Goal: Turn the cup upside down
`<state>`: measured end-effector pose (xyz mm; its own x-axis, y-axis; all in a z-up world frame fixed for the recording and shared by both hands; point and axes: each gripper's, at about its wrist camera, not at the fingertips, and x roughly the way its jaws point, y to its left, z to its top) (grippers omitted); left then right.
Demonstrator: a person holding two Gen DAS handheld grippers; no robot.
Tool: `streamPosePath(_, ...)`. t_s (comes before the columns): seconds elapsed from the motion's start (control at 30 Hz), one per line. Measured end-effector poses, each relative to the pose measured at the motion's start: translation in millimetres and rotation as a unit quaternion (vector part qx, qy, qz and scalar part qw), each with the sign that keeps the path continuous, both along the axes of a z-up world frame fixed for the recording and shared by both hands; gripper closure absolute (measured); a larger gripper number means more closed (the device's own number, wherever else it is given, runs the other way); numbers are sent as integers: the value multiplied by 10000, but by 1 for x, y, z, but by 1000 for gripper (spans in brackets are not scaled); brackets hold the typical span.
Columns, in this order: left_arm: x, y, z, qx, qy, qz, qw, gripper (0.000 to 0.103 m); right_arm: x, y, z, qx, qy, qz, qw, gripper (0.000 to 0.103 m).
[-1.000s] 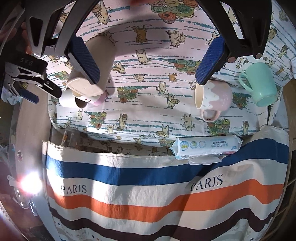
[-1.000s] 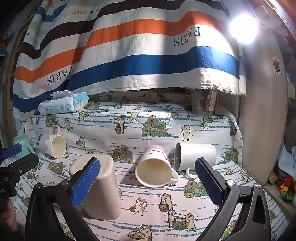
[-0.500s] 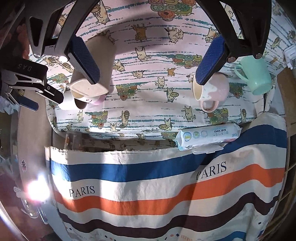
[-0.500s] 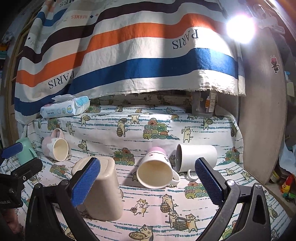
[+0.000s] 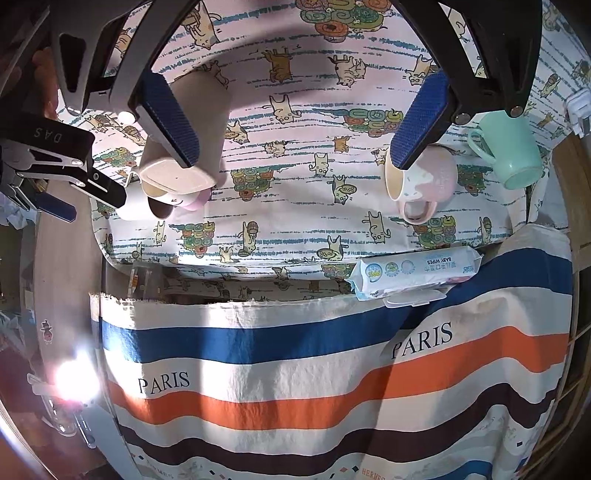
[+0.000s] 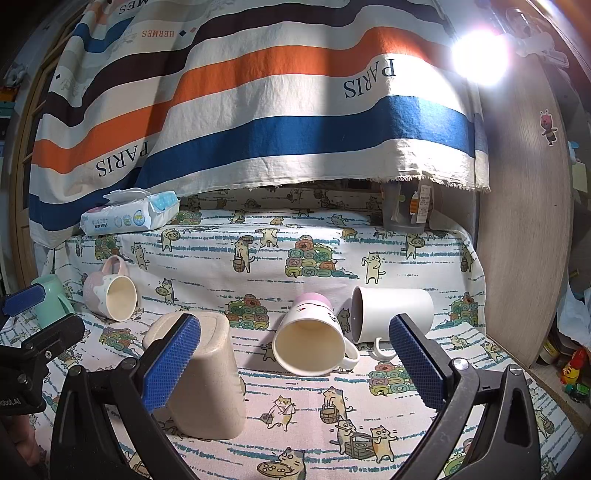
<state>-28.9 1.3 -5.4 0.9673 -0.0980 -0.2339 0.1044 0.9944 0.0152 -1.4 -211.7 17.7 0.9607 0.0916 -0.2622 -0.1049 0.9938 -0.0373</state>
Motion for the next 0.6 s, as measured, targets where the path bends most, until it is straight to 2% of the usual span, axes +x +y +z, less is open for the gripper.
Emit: streamPosePath(0.6, -2, -3, 0, 28, -4, -58, 10000, 0, 0, 0, 0, -1, -2, -1, 10000, 0)
